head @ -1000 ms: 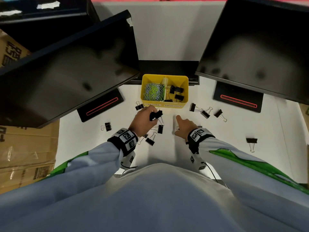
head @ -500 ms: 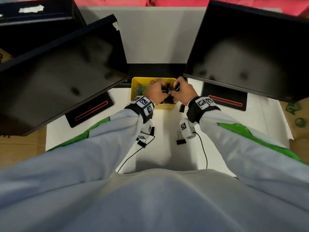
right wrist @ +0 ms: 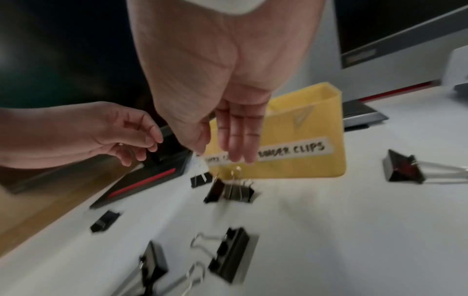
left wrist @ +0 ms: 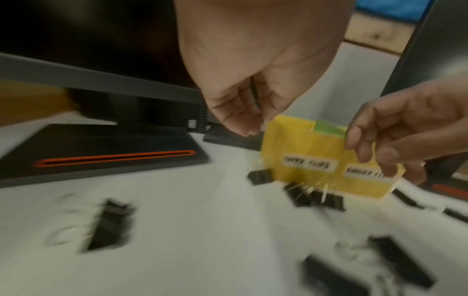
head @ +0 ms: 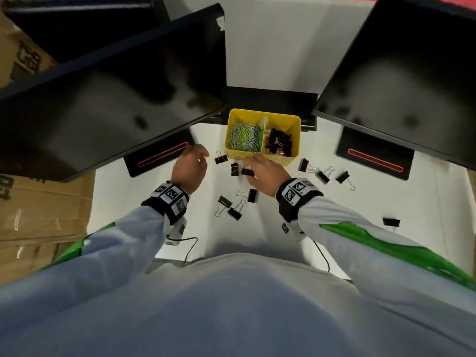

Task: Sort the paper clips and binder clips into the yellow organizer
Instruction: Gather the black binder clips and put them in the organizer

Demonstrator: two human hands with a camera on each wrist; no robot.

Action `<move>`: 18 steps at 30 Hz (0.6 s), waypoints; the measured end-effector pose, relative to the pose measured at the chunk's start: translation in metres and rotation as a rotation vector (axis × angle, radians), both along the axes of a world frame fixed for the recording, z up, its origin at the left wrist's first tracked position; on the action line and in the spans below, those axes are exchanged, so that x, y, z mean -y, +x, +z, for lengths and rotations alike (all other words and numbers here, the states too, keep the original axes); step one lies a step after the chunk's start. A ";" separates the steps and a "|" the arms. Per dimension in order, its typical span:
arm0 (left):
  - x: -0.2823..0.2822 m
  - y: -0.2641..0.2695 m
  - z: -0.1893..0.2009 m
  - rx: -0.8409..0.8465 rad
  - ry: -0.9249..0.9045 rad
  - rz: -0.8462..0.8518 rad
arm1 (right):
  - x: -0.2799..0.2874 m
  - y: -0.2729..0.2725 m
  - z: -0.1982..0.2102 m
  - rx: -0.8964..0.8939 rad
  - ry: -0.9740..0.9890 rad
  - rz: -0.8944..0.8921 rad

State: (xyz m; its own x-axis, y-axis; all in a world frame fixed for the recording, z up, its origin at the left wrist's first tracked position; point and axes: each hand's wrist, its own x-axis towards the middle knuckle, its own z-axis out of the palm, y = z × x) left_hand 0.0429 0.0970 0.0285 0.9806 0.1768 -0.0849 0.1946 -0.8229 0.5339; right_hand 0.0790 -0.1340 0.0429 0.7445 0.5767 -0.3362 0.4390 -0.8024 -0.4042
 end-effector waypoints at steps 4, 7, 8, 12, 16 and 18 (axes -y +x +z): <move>-0.049 -0.044 -0.023 -0.222 0.267 0.143 | -0.013 -0.010 -0.028 -0.146 -0.272 0.056; -0.066 -0.064 -0.036 -0.417 0.243 0.202 | -0.023 -0.014 -0.038 -0.166 -0.317 0.060; -0.067 -0.068 -0.040 -0.456 0.200 0.183 | -0.025 -0.015 -0.040 -0.157 -0.326 0.054; -0.055 -0.071 -0.051 -0.414 0.100 0.074 | -0.028 -0.023 -0.043 -0.151 -0.335 0.051; -0.037 -0.056 -0.047 -0.437 0.053 0.027 | -0.023 -0.034 -0.041 -0.175 -0.328 0.051; -0.030 -0.044 -0.043 -0.437 0.019 0.020 | -0.020 -0.038 -0.040 -0.175 -0.333 0.051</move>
